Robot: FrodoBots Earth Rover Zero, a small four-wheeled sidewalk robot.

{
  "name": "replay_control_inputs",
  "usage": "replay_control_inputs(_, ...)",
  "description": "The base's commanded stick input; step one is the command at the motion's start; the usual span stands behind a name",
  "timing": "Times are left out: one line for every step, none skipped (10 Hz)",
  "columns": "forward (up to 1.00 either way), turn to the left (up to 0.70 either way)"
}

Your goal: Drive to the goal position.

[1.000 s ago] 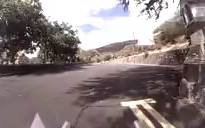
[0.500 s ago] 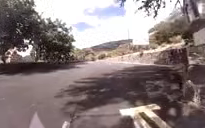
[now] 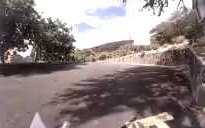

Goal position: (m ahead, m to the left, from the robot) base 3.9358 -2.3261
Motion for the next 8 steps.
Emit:
replay_control_inputs(0.50,-0.25)
replay_control_inputs(0.50,-0.25)
replay_control_inputs(0.50,-0.25)
replay_control_inputs(0.50,-0.25)
replay_control_inputs(0.50,-0.15)
replay_control_inputs(0.50,-0.06)
replay_control_inputs(0.50,0.00)
replay_control_inputs(0.50,0.00)
